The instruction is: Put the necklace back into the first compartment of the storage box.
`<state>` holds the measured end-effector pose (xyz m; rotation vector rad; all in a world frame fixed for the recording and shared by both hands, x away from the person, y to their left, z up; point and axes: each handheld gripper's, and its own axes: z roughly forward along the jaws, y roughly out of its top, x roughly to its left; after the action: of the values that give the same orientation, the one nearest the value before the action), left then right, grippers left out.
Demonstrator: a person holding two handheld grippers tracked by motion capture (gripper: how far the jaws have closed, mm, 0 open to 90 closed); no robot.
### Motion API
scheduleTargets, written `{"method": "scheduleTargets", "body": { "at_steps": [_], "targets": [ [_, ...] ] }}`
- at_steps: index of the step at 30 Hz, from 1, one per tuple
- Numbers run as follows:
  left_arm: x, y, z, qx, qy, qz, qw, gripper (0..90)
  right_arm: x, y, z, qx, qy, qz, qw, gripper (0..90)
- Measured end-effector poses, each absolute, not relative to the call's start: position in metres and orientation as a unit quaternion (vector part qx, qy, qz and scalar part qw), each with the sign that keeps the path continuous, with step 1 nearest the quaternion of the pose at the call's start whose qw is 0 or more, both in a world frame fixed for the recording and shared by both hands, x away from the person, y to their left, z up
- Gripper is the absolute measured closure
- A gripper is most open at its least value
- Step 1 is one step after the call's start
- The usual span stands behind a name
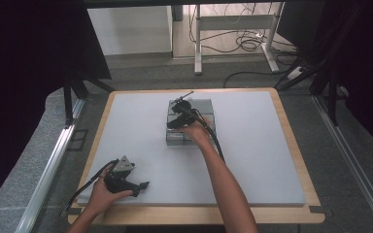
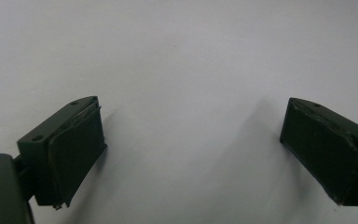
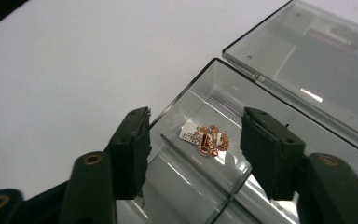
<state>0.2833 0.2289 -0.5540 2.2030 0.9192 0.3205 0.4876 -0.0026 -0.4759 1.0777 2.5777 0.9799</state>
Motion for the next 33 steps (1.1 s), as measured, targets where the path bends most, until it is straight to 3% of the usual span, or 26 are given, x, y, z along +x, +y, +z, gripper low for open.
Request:
{"method": "scheduleTargets", "body": {
  "at_steps": [2, 18, 26, 33],
  "targets": [
    [0.283, 0.229, -0.554, 0.854, 0.356, 0.124, 0.358, 6.1, 0.475, -0.011, -0.471, 0.353, 0.864, 0.342, 0.109, 36.0],
    [0.283, 0.229, -0.554, 0.854, 0.356, 0.124, 0.358, 6.1, 0.404, -0.080, -0.454, 0.336, 0.858, 0.370, 0.117, 35.4],
    [0.284, 0.229, -0.554, 0.854, 0.356, 0.125, 0.359, 6.1, 0.355, -0.143, -0.466, 0.335, 0.851, 0.385, 0.124, 35.2],
    [0.284, 0.229, -0.554, 0.854, 0.357, 0.124, 0.359, 6.0, 0.337, -0.184, -0.484, 0.350, 0.845, 0.383, 0.127, 34.9]
  ]
}}
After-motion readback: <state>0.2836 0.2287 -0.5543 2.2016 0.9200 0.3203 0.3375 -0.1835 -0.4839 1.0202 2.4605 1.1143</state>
